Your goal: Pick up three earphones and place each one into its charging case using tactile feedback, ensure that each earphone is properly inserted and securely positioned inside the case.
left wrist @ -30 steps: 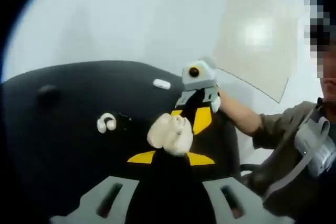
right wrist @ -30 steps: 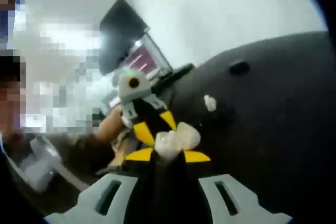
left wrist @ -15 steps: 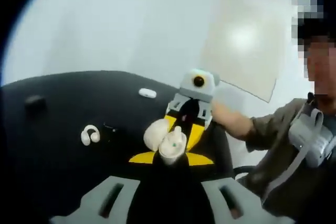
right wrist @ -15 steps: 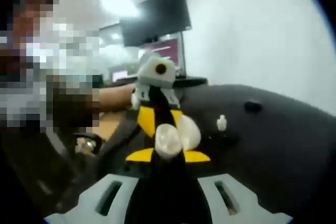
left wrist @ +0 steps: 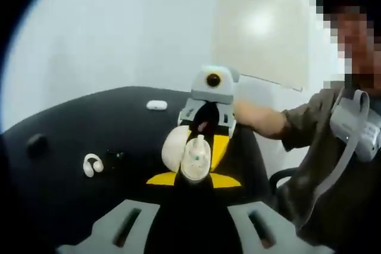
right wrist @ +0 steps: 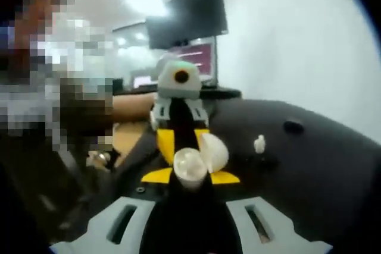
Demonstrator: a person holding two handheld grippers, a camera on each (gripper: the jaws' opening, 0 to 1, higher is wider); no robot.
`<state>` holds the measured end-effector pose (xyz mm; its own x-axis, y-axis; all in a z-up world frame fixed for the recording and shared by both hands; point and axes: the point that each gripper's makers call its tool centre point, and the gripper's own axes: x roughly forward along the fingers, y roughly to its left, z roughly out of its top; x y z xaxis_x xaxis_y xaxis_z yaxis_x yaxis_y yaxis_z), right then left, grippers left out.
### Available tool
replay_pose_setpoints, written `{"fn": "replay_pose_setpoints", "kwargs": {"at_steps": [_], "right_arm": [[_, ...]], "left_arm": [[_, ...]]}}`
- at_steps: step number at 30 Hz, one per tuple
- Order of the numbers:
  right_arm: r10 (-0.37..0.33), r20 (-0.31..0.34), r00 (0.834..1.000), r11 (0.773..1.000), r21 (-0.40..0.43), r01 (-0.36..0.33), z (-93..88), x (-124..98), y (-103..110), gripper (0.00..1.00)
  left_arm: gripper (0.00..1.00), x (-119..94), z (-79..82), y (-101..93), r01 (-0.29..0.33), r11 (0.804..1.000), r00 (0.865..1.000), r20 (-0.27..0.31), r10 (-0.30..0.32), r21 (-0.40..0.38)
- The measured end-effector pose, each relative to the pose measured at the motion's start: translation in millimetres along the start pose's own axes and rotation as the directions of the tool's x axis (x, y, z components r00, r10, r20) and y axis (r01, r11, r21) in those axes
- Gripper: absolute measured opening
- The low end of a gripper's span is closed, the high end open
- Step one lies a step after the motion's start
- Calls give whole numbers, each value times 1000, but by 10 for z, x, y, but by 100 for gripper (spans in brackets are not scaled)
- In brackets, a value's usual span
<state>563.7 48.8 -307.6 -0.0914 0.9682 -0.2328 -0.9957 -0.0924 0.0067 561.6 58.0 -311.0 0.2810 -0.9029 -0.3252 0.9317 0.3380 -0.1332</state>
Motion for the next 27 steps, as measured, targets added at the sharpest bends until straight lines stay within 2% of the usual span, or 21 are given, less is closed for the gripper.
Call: {"fn": "replay_pose_setpoints", "kwargs": {"at_steps": [2, 3, 5, 8, 10, 11, 12, 13, 14, 15, 16, 17, 18, 20, 21, 24, 27], "right_arm": [[-1, -1, 1000, 1000, 15, 1, -4, -5, -16, 23], [0, -1, 1000, 1000, 19, 0, -7, -6, -11, 23], [-1, -3, 1000, 1000, 22, 1, -10, -4, -4, 23], [-2, -3, 1000, 1000, 21, 2, -13, -3, -8, 23], [-1, -4, 1000, 1000, 24, 1, -15, -2, -14, 23], [-1, -5, 1000, 1000, 25, 2, -17, -2, -16, 23], [-3, -6, 1000, 1000, 24, 3, -19, -2, -17, 23], [-4, -8, 1000, 1000, 22, 4, -22, -1, -13, 23], [-5, -9, 1000, 1000, 21, 6, -25, 0, -11, 23], [-6, -10, 1000, 1000, 19, 6, -28, 0, -6, 23], [-7, -12, 1000, 1000, 19, 7, -31, -1, -6, 23], [-8, -13, 1000, 1000, 21, 9, -35, -2, -8, 23], [-9, -14, 1000, 1000, 22, 9, -37, -3, -9, 23], [-12, -16, 1000, 1000, 24, 12, -43, -5, -16, 23], [-12, -17, 1000, 1000, 24, 12, -45, -5, -17, 23], [-15, -20, 1000, 1000, 22, 16, -52, -6, -21, 23], [-19, -24, 1000, 1000, 20, 19, -58, -4, -27, 23]], "left_arm": [[18, -51, -14, 47, -14, 1000, 1000, -23, 14, 3], [22, -105, -44, 100, -29, 999, 998, -55, 30, 14], [30, -224, -9, 182, -47, 998, 997, -67, 49, 31], [29, -440, 202, 461, -153, 984, 987, -33, 156, 86], [28, -564, 406, 730, -278, 955, 960, -6, 280, 101], [28, -597, 486, 860, -346, 937, 938, 11, 346, 40], [27, -628, 522, 1005, -415, 909, 910, 1, 415, -41], [26, -641, 518, 1097, -456, 885, 890, -26, 456, -98], [20, -615, 477, 1130, -470, 865, 882, -66, 466, -174], [13, -596, 428, 1154, -488, 834, 872, -108, 477, -257], [9, -557, 396, 1154, -501, 800, 863, -127, 488, -330], [9, -514, 381, 1146, -498, 782, 864, -132, 486, -376], [8, -472, 367, 1114, -487, 784, 870, -133, 475, -386], [7, -385, 315, 1082, -484, 765, 871, -154, 466, -426], [6, -346, 306, 1078, -484, 769, 872, -158, 463, -418], [6, -262, 239, 1037, -488, 766, 872, -182, 455, -419], [7, -229, 213, 1044, -480, 756, 875, -187, 446, -445]]}}
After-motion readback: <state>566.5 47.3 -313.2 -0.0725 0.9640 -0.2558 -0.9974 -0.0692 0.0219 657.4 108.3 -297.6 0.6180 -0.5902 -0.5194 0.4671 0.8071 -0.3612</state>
